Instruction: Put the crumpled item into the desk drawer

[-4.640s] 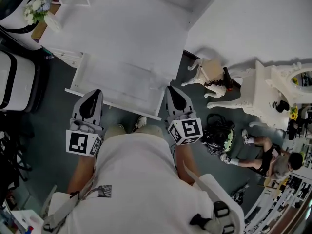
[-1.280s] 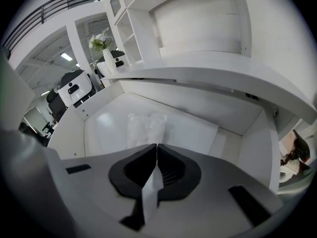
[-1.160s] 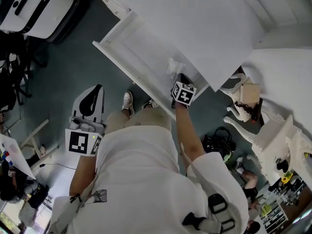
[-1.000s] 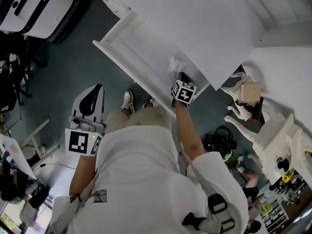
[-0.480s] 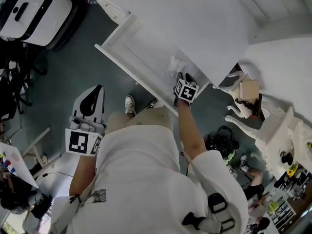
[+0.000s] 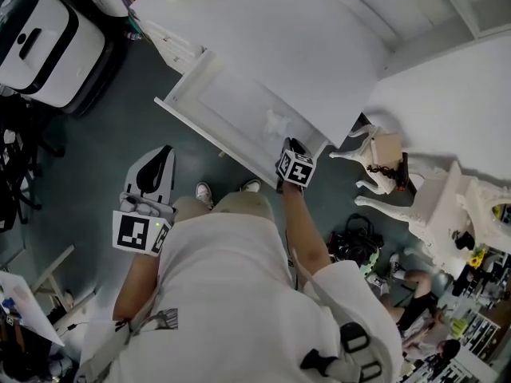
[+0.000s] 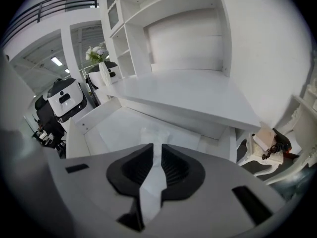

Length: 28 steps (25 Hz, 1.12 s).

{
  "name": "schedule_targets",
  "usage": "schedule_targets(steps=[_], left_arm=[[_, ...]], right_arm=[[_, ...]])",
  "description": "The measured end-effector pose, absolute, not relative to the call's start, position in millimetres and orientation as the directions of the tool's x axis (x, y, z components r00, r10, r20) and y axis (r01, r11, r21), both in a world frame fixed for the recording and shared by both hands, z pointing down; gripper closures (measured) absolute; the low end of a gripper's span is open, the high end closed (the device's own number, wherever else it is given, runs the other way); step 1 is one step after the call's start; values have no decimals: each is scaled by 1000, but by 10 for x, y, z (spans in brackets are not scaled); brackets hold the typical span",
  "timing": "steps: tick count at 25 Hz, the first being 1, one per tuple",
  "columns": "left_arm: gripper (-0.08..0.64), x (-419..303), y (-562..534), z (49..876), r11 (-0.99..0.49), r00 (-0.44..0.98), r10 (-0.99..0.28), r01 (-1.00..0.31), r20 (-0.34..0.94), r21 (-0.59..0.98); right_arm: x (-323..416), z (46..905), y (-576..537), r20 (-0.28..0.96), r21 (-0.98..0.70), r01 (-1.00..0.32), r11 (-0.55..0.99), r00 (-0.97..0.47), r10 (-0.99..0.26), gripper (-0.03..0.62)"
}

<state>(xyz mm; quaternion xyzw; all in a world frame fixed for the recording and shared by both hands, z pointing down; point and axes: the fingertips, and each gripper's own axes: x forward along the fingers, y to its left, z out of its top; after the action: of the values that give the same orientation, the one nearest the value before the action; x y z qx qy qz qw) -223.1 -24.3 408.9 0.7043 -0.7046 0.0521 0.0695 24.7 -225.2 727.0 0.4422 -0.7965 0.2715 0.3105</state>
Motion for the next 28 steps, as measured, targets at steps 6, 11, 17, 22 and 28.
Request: schedule_targets(steps=[6,11,17,22,28], left_arm=[[544,-2191,-310,4035,-90,95,-988,-995,119,50],[544,-2188,-322,3971,-153,158,-984,-987,86,57],[545,-2265,-334,3946,-204,207,-978,-977,38,67],[544,-2266,-367,3966,-251,253,-967,-967,39,48],[545,-2113,-478,3910,-305,306,-951,-952,38,34]], right_arm=[[311,6823,-2072,679,-184,-877,444,-440,-588,580],[459,6530,-1945,644,-189,-895,403,-423,-637,581],[540,6253,-1787,605,-175,-912,372,-398,-690,581],[508,5931,-1728,545,-134,-916,379,-387,-744,581],[624,5490,-1740,458,-127,-921,369,-384,-801,581]])
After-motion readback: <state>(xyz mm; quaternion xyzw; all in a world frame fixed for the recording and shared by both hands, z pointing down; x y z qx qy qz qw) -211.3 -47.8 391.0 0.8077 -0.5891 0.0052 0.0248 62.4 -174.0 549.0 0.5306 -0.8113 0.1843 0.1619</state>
